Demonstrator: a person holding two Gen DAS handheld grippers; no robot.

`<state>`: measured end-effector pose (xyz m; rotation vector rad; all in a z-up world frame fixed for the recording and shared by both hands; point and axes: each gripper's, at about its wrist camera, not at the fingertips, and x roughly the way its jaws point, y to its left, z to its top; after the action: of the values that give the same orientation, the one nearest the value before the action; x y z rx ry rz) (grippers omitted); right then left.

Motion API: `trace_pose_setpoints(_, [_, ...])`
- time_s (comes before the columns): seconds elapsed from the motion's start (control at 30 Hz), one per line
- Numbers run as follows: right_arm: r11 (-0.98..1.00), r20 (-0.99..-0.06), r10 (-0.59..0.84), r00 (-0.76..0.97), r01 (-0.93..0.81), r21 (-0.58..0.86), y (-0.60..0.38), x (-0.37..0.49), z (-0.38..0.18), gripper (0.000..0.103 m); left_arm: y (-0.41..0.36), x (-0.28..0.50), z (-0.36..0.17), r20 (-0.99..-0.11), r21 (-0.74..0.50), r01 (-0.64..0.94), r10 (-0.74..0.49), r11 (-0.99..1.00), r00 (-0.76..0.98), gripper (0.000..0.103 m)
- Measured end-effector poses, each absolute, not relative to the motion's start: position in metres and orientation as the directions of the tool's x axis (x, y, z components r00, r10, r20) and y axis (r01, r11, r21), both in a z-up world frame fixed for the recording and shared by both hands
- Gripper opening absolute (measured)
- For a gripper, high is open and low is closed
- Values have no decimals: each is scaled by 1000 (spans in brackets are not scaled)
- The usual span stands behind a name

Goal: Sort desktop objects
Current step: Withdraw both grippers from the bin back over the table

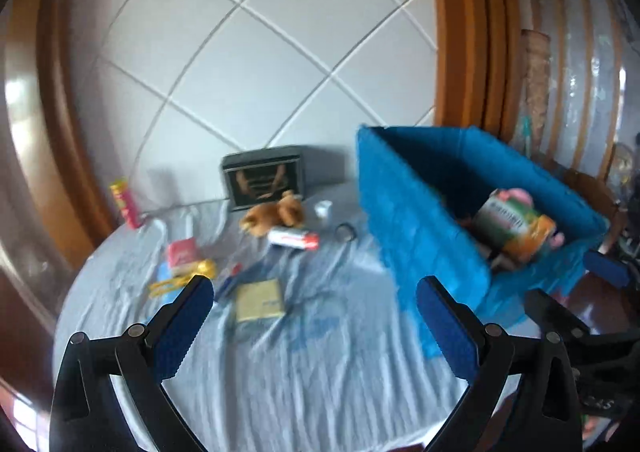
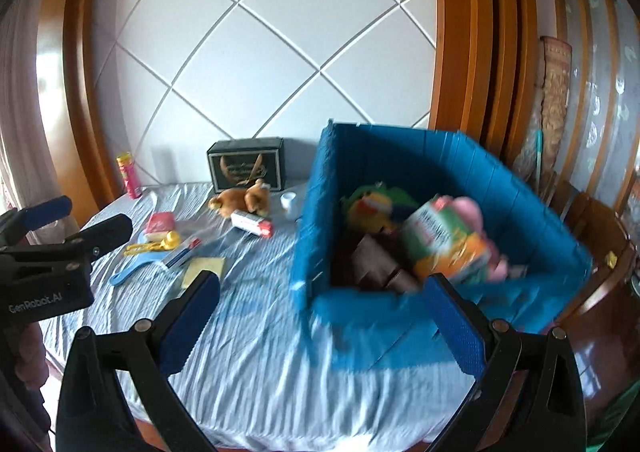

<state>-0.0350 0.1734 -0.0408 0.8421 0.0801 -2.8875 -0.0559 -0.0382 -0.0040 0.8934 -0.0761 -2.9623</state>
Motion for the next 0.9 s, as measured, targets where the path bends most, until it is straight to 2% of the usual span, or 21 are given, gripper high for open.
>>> trace_pose_setpoints(0.27, [-990,-514,-102,-852,139,-33,139,6,-43,103,-69,-27,-20,-590,-28,45,-20,-999,-807,103])
trace_pose_setpoints(0.9, [-995,-531,-78,-844,103,-18,140,19,-53,103,-71,-13,-29,-593,-41,61,-25,-997,-805,103])
